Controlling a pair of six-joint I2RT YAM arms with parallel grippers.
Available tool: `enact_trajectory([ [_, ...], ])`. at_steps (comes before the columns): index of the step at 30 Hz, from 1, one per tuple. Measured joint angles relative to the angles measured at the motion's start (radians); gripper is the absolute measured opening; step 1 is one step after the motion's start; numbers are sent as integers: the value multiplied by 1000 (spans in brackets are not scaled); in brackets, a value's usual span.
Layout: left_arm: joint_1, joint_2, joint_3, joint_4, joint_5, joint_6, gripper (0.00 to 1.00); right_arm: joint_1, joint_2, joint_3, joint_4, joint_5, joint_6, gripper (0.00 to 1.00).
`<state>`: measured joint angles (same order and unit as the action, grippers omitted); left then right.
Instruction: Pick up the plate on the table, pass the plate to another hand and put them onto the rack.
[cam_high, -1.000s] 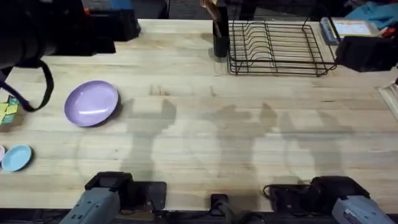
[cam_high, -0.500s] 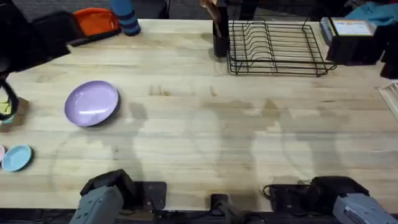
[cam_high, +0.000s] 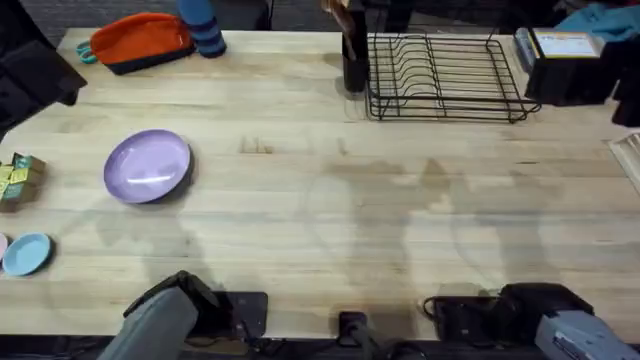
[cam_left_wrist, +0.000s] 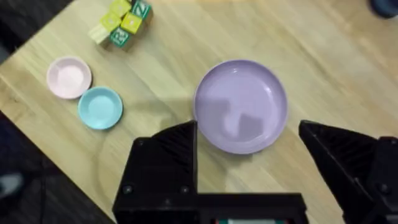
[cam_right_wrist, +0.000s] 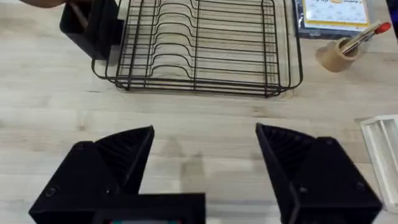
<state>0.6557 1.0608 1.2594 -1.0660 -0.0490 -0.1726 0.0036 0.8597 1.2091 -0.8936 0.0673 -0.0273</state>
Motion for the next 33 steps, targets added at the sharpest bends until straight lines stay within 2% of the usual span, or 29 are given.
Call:
enact_trajectory([
  [11,24,204,0,-1,-8,0,993,0,0,0,0,0,0,998],
  [14,48,245,0,2,-20,0,993,0,0,0,0,0,0,999],
  [15,77,284,0,31,-27,0,993,0,0,0,0,0,0,998],
  [16,85,297,0,44,-27,0,993,0,0,0,0,0,0,999],
  [23,131,385,0,61,-28,-15,993,0,0,0,0,0,0,998],
  [33,141,501,0,112,-34,-20,993,0,0,0,9,0,0,997],
])
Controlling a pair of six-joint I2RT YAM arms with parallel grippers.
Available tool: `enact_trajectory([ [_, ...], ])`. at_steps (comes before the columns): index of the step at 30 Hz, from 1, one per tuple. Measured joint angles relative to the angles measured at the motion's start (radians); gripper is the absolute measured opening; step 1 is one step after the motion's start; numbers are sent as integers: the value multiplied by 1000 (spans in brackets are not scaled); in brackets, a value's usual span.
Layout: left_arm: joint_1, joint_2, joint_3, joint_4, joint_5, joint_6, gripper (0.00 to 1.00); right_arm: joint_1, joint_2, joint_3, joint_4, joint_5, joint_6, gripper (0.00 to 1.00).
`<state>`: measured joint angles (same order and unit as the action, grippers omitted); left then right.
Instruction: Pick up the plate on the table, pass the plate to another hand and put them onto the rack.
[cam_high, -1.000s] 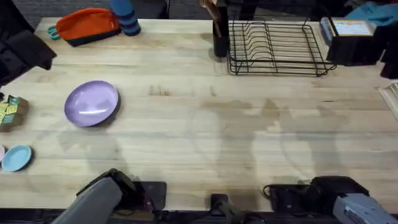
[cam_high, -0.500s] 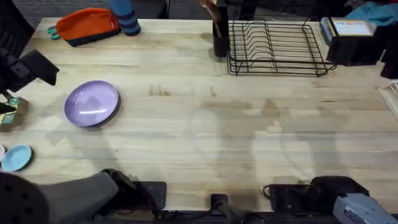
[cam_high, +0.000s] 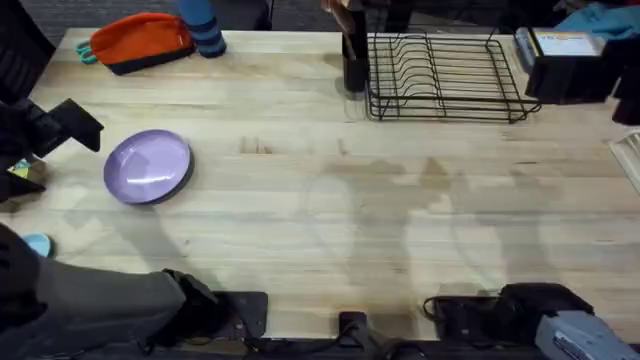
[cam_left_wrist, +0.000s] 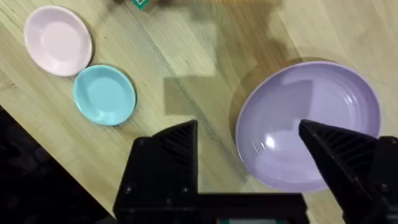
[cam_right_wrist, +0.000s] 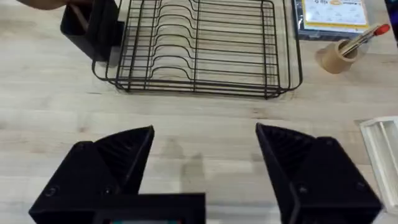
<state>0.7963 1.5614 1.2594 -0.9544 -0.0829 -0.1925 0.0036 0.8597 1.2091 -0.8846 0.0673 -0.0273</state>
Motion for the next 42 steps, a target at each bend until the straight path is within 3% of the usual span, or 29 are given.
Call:
enact_trajectory([
  [24,0,268,0,73,-26,-25,993,0,34,0,14,0,0,999],
  [42,-1,264,-38,162,13,-26,993,0,84,0,15,0,0,998],
])
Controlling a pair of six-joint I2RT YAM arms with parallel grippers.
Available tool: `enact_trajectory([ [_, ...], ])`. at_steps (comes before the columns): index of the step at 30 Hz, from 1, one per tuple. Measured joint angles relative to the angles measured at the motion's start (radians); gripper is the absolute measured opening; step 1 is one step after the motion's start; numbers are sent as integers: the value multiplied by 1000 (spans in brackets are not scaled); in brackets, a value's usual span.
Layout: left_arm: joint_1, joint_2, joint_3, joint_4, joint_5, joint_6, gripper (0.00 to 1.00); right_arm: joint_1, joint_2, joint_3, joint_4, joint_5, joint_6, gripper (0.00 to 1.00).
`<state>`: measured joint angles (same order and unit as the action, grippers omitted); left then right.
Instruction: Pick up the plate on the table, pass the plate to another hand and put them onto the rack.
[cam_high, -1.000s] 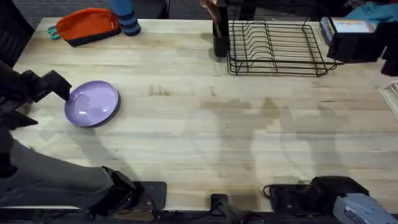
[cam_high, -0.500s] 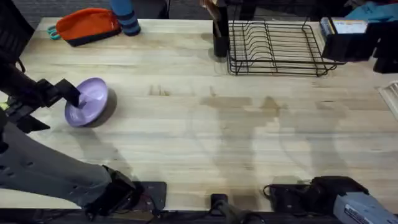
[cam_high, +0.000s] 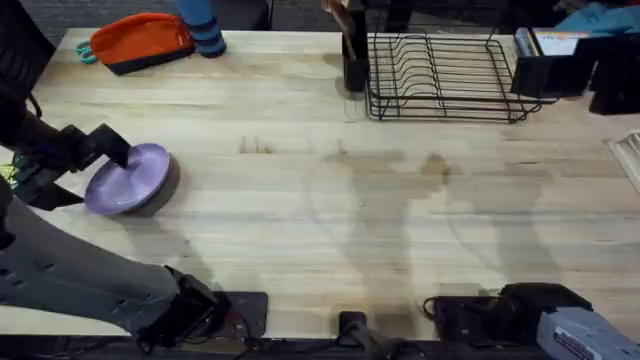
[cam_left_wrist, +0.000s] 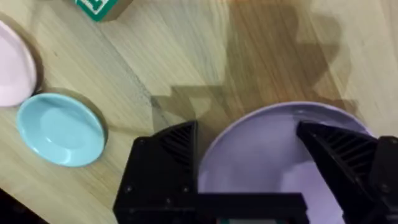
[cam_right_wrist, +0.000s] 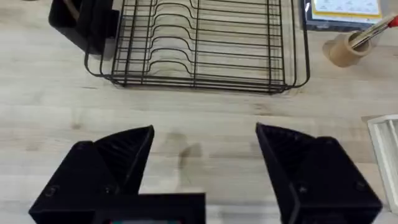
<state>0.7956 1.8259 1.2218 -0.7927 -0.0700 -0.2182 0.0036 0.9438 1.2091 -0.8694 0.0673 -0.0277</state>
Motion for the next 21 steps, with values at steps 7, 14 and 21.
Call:
enact_trajectory([
  [7,0,0,-2,4,18,0,961,0,1,0,0,0,0,998],
  [14,0,0,-3,12,36,-6,669,0,1,0,0,0,0,998],
  [21,-1,0,-6,12,85,-8,384,0,1,0,0,0,0,999],
])
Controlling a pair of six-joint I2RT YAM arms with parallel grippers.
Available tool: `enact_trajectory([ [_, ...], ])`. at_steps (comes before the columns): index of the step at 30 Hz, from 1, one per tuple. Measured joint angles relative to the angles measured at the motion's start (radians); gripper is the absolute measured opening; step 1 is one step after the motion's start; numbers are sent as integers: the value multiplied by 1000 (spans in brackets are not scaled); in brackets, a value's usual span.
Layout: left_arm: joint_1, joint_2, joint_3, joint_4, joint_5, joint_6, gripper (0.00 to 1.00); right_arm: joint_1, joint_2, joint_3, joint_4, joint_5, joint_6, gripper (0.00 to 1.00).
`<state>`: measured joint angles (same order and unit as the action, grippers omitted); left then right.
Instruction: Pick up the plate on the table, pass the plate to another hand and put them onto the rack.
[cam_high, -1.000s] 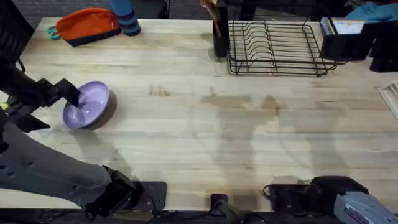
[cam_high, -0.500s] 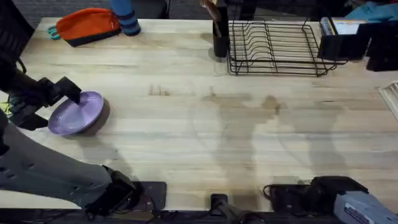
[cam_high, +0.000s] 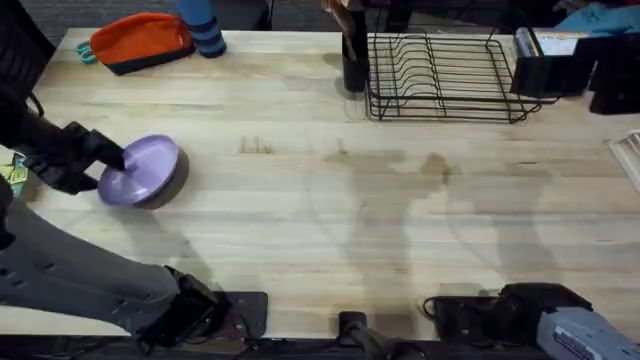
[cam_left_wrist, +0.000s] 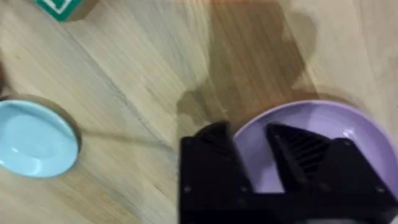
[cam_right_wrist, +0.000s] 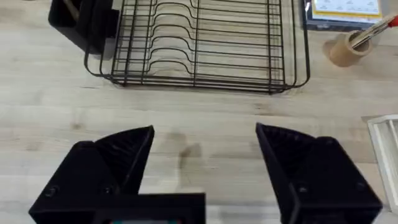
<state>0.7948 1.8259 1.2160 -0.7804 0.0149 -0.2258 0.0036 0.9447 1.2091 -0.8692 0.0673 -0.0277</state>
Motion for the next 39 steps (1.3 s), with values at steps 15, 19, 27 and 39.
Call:
enact_trajectory([
  [15,0,-13,2,-3,104,23,39,0,51,0,0,0,0,998],
  [19,-2,-11,15,-34,126,45,41,0,81,0,1,0,0,998],
  [27,-100,-32,50,-65,143,139,42,0,93,0,57,0,0,998],
  [39,-318,-209,51,-60,143,196,42,0,93,0,79,0,0,997],
])
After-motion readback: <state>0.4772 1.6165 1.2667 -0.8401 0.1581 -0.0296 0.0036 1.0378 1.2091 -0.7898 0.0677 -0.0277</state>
